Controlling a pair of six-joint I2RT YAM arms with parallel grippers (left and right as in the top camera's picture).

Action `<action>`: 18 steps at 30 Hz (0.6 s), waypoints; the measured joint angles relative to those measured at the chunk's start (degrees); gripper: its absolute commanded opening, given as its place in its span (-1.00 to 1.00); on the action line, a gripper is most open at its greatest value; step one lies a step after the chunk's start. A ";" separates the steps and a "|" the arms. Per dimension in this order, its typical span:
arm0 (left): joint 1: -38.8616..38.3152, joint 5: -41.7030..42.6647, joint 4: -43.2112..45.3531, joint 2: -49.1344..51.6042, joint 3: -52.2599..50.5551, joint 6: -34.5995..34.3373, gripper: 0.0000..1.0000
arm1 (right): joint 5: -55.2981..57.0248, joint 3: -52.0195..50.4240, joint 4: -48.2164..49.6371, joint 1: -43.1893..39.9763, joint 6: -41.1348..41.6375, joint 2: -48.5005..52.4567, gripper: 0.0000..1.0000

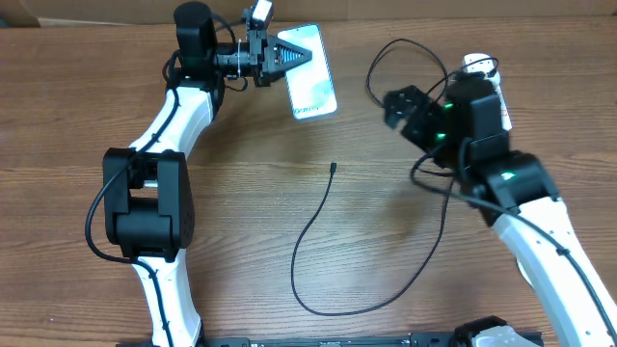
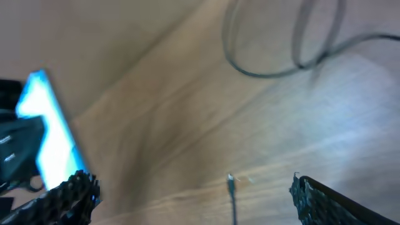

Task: Plug charger to phone and switch on socket
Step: 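Release the phone from the right gripper and move right gripper away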

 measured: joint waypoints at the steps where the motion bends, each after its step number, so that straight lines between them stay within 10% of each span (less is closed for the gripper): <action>1: -0.02 0.96 0.68 0.00 0.00 0.04 -0.92 | -1.55 0.00 -1.11 -2.03 -0.15 0.00 1.00; 18: -0.11 4.57 2.60 -14.38 -0.17 -0.20 -0.92 | -7.30 0.00 -22.10 -15.43 -0.83 0.00 1.00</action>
